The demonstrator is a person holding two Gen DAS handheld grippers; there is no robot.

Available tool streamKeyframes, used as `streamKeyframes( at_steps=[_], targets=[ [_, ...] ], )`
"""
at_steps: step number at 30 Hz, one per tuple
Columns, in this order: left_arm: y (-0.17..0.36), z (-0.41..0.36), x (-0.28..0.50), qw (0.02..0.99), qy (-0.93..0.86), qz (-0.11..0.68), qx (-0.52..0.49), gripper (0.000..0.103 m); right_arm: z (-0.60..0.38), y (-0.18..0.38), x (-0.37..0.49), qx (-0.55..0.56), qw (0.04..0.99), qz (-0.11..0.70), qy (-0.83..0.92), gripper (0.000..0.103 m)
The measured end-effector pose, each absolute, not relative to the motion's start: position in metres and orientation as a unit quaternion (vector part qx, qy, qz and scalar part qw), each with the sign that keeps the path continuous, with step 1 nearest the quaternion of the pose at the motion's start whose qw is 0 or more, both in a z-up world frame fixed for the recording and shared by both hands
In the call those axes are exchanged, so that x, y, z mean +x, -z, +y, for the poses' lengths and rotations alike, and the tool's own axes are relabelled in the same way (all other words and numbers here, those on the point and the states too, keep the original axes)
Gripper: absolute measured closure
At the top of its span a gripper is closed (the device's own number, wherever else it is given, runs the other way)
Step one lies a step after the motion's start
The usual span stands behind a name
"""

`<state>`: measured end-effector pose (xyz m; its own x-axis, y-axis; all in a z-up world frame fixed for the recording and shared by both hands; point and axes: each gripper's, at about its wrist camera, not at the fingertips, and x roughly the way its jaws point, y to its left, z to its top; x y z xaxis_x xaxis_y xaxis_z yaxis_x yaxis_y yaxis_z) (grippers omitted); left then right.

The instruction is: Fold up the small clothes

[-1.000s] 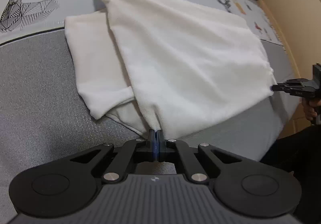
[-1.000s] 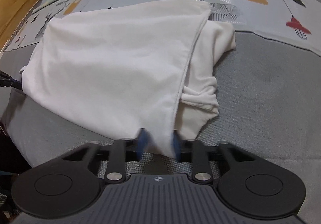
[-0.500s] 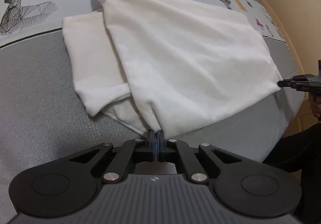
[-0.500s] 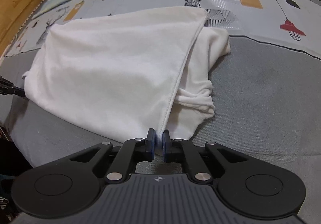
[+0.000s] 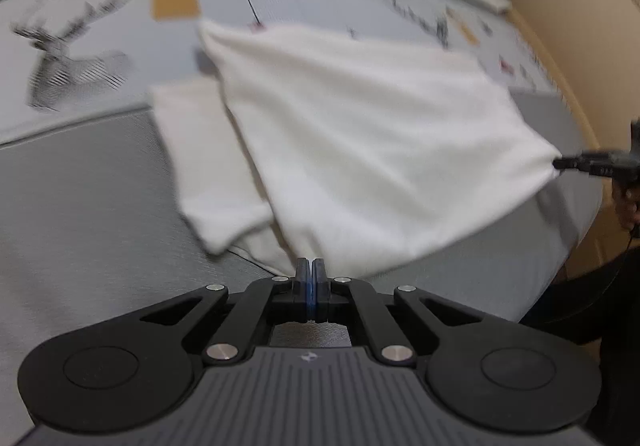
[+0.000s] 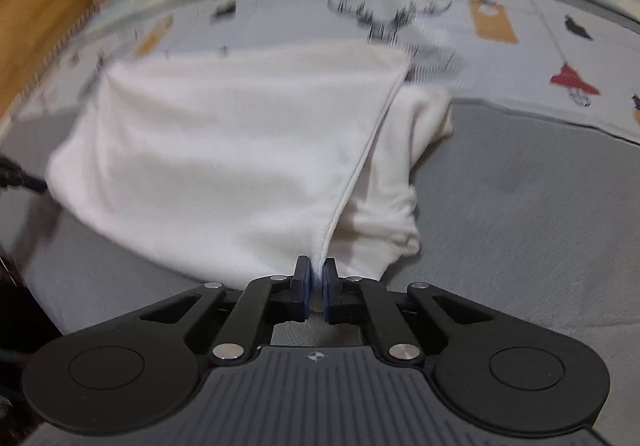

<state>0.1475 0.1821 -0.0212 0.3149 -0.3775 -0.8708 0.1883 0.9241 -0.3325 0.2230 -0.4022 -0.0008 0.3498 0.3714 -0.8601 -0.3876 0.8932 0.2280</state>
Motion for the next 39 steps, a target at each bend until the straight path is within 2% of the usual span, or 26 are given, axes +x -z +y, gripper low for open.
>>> streamKeyframes(
  at_steps=[3,7,16,29,34,39],
  targets=[
    [0.018,0.196,0.137,0.802,0.166,0.570,-0.060,0.103,-0.421,-0.009,0.223,0.026,0.827,0.512,-0.230,0.099],
    [0.041,0.190,0.131,0.778,0.156,0.608,-0.023,0.103,-0.423,0.010,0.220,-0.021,0.804,0.556,-0.211,0.099],
    [0.051,0.164,0.148,0.777,0.193,0.593,-0.090,0.102,-0.403,0.024,0.216,-0.078,0.786,0.577,-0.207,0.096],
    [0.074,0.134,0.180,0.762,0.192,0.615,-0.066,0.101,-0.404,0.030,0.215,-0.083,0.780,0.580,-0.220,0.096],
    [0.070,0.128,0.178,0.763,0.210,0.609,-0.046,0.103,-0.406,0.031,0.214,-0.085,0.779,0.583,-0.217,0.096],
    [0.044,0.156,0.158,0.779,0.204,0.592,-0.033,0.103,-0.407,0.027,0.212,-0.089,0.788,0.568,-0.221,0.096]
  ],
)
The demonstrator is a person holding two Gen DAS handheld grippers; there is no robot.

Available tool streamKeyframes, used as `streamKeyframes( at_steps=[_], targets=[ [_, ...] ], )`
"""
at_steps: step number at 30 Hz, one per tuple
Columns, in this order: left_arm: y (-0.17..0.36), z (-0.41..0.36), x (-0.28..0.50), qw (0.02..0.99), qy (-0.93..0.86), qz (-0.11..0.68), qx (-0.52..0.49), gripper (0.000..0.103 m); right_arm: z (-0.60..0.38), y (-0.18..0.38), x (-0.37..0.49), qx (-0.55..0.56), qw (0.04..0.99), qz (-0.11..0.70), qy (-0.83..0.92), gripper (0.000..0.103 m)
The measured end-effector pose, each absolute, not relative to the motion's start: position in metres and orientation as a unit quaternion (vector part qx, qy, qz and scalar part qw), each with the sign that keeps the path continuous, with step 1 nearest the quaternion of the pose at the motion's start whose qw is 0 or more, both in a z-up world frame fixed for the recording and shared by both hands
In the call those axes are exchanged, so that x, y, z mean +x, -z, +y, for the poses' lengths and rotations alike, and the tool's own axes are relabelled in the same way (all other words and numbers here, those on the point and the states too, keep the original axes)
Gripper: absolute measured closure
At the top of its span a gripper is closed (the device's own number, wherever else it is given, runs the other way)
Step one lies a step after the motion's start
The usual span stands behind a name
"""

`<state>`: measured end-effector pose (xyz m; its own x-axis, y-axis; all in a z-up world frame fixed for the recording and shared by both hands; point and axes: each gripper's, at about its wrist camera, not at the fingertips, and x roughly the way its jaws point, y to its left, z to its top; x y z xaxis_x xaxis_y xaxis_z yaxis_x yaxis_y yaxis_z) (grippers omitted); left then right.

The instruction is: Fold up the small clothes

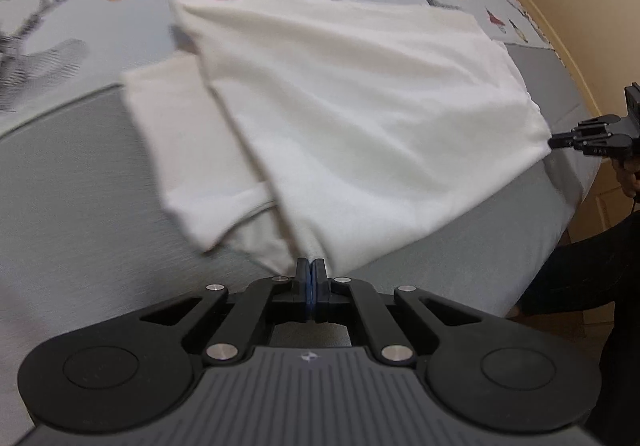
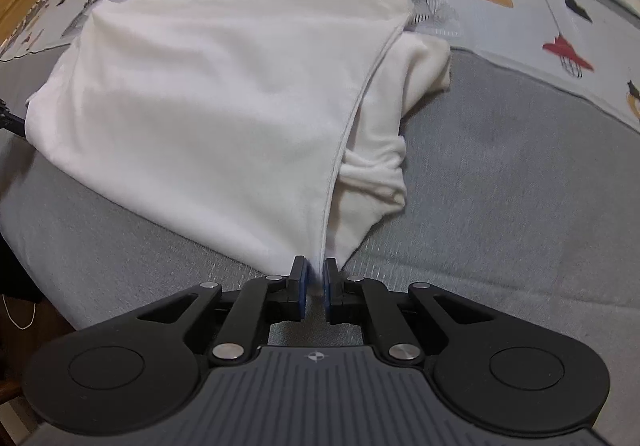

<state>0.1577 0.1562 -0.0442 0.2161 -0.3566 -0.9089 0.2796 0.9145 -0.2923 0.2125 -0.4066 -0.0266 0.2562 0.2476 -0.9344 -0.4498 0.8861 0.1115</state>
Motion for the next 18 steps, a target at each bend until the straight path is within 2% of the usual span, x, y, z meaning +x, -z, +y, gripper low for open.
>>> streamKeyframes(
  at_steps=[5,9,13,18],
  targets=[
    [0.031,0.181,0.133,0.783,0.187,0.593,-0.020,0.103,-0.418,0.012,0.216,-0.051,0.809,0.542,-0.221,0.100],
    [0.051,0.167,0.122,0.758,0.185,0.625,0.026,0.103,-0.417,0.026,0.213,-0.069,0.785,0.579,-0.207,0.103],
    [0.027,0.155,0.128,0.794,0.209,0.571,-0.006,0.103,-0.426,0.041,0.213,-0.110,0.770,0.613,-0.143,0.103],
    [0.011,0.129,0.143,0.829,0.223,0.513,-0.019,0.103,-0.438,0.014,0.213,-0.057,0.818,0.551,-0.158,0.101]
  ],
)
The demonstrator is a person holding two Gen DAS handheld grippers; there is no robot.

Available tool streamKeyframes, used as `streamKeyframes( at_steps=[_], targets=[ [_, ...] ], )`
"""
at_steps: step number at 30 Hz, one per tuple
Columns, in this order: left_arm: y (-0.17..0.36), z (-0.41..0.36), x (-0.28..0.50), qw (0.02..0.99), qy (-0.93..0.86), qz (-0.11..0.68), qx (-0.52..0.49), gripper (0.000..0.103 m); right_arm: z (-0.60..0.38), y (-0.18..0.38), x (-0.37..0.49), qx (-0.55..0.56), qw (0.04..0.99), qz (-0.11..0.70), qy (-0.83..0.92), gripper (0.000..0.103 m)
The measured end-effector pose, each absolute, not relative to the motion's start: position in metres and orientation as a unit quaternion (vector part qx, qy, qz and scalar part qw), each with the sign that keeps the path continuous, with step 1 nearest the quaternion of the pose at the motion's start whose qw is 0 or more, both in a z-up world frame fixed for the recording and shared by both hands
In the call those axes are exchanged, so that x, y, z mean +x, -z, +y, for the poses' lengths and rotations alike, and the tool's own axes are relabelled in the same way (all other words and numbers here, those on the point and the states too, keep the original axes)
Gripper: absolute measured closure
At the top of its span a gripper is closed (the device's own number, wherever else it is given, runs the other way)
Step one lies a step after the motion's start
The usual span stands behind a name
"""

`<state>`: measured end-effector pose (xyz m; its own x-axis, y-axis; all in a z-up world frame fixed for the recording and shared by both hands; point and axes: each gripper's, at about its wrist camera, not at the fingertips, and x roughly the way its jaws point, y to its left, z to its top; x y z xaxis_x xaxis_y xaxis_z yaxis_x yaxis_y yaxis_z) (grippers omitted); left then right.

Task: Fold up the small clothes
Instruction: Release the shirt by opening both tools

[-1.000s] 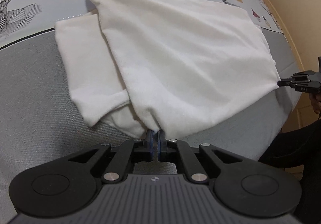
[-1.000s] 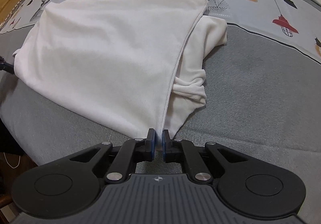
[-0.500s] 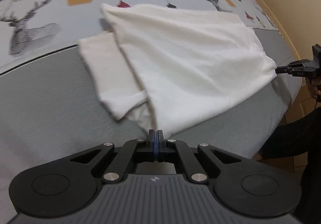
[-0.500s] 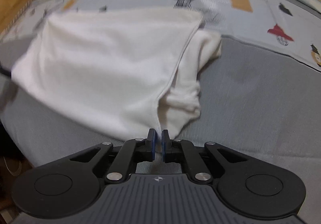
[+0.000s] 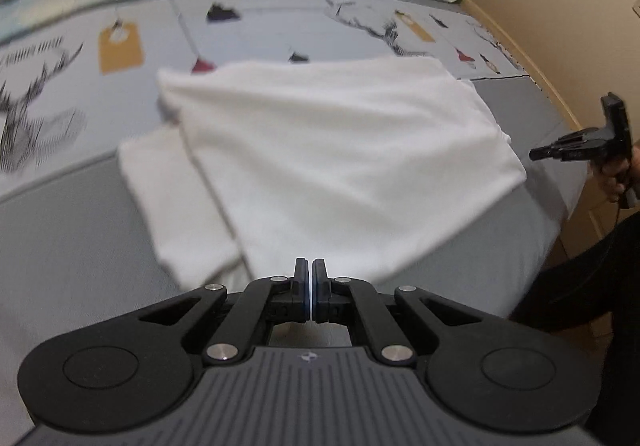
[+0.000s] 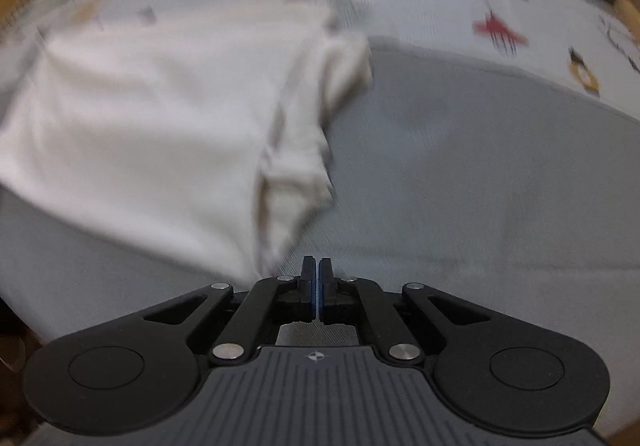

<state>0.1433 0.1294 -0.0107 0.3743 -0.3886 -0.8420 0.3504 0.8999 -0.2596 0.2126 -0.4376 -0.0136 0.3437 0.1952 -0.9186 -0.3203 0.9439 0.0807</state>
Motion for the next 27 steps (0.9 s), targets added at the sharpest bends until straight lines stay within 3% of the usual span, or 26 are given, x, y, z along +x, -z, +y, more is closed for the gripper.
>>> streamKeyframes(
  at_steps=[1,3,4,6,9,11,13,15,21,24,26,27],
  targets=[
    [0.014,0.123,0.148,0.829,0.223,0.513,-0.009,0.103,-0.436,0.008,0.212,-0.050,0.826,0.536,-0.165,0.096],
    [0.032,0.112,0.156,0.814,0.211,0.541,0.018,0.103,-0.431,0.002,0.214,-0.032,0.834,0.521,-0.179,0.074],
    [0.048,0.108,0.159,0.794,0.197,0.574,0.042,0.103,-0.428,0.002,0.216,-0.031,0.833,0.522,-0.182,0.056],
    [0.074,0.105,0.157,0.749,0.175,0.633,0.085,0.098,-0.418,0.007,0.219,-0.052,0.826,0.530,-0.183,0.050],
    [0.058,0.115,0.165,0.771,0.172,0.612,0.036,0.095,-0.405,0.020,0.222,-0.084,0.810,0.550,-0.186,0.050],
    [0.043,0.131,0.174,0.794,0.164,0.584,-0.027,0.089,-0.402,0.028,0.227,-0.093,0.801,0.562,-0.183,0.048],
    [0.036,0.143,0.182,0.813,0.138,0.561,-0.071,0.038,-0.402,0.033,0.230,-0.092,0.797,0.571,-0.173,0.044],
    [0.037,0.149,0.192,0.826,0.090,0.550,-0.089,0.015,-0.404,0.037,0.236,-0.080,0.793,0.581,-0.164,0.039],
    [0.068,0.147,0.222,0.792,0.040,0.596,-0.125,0.015,-0.402,0.048,0.245,-0.074,0.781,0.600,-0.156,0.039],
    [0.080,0.149,0.229,0.783,0.037,0.607,-0.131,0.017,-0.398,0.049,0.243,-0.079,0.778,0.601,-0.164,0.045],
    [0.085,0.150,0.231,0.778,0.036,0.613,-0.131,0.032,-0.400,0.050,0.246,-0.074,0.778,0.600,-0.170,0.058],
    [0.085,0.149,0.230,0.779,0.039,0.613,-0.124,0.053,-0.400,0.050,0.247,-0.068,0.779,0.599,-0.173,0.069]
  ],
)
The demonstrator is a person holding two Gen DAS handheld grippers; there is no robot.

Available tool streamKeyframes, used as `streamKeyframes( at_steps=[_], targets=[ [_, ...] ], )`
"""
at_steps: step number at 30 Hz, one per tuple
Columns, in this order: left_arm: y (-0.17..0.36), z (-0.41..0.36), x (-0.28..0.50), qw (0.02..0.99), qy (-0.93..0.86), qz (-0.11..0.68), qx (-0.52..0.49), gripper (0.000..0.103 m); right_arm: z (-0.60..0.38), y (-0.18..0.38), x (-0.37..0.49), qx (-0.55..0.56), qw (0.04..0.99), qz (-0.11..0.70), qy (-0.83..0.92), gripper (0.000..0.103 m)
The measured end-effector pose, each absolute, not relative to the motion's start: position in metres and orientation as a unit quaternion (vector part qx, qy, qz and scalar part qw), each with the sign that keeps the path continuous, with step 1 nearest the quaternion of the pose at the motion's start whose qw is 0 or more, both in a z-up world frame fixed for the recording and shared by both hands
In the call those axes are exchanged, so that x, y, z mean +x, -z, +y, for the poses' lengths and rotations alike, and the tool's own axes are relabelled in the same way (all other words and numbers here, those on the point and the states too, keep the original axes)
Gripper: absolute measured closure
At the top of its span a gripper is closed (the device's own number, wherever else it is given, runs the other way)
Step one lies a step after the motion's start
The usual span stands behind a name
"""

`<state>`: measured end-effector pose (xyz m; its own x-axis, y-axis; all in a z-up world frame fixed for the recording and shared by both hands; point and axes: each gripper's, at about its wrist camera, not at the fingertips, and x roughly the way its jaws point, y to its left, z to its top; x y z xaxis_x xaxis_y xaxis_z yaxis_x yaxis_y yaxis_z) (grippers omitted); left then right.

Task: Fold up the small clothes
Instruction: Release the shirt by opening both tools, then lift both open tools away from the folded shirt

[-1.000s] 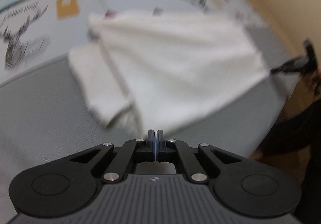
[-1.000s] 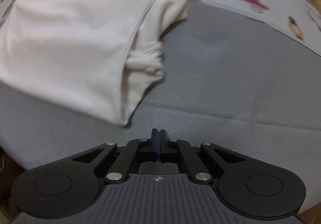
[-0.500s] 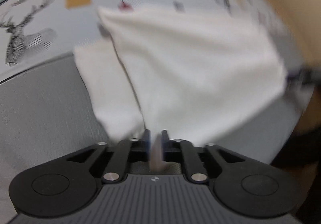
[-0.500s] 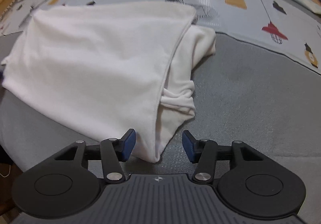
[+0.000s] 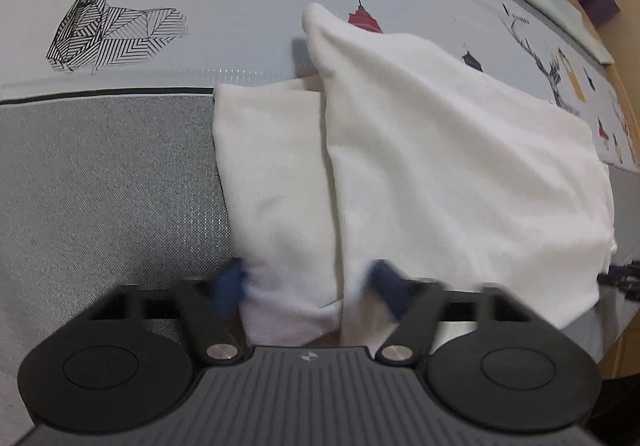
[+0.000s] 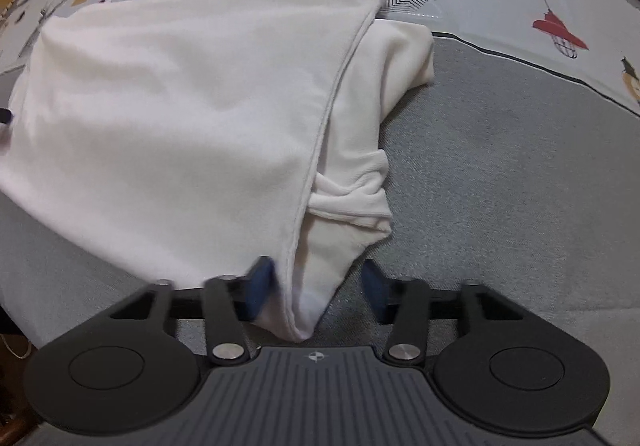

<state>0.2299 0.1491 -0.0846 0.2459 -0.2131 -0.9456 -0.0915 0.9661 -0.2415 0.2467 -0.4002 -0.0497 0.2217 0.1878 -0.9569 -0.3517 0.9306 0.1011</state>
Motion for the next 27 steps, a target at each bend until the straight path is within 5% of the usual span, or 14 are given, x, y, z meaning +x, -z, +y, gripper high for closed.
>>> streamKeyframes(
  at_steps=[1,4,8,12,15,17,22,27],
  targets=[
    [0.084,0.148,0.230,0.781,0.046,0.611,-0.119,0.072,-0.400,0.049,0.247,-0.065,0.779,0.598,-0.175,0.076],
    [0.077,0.145,0.229,0.787,0.061,0.604,-0.113,0.083,-0.397,0.047,0.246,-0.067,0.783,0.590,-0.184,0.092],
    [0.070,0.151,0.218,0.791,0.060,0.600,-0.108,0.092,-0.394,0.043,0.245,-0.077,0.794,0.576,-0.179,0.094],
    [0.067,0.158,0.206,0.790,0.054,0.602,-0.105,0.090,-0.395,0.039,0.245,-0.081,0.806,0.564,-0.162,0.093],
    [0.054,0.151,0.197,0.807,0.050,0.584,-0.072,0.078,-0.393,0.039,0.245,-0.096,0.805,0.567,-0.148,0.088],
    [0.039,0.152,0.189,0.826,0.044,0.559,-0.053,0.071,-0.394,0.036,0.245,-0.099,0.808,0.566,-0.128,0.067],
    [0.015,0.126,0.180,0.850,0.135,0.508,-0.034,0.071,-0.400,0.016,0.240,-0.076,0.842,0.521,-0.116,0.064],
    [0.048,0.079,0.165,0.801,0.211,0.557,0.067,0.071,-0.388,0.020,0.227,-0.121,0.840,0.505,-0.159,0.060]
  ],
)
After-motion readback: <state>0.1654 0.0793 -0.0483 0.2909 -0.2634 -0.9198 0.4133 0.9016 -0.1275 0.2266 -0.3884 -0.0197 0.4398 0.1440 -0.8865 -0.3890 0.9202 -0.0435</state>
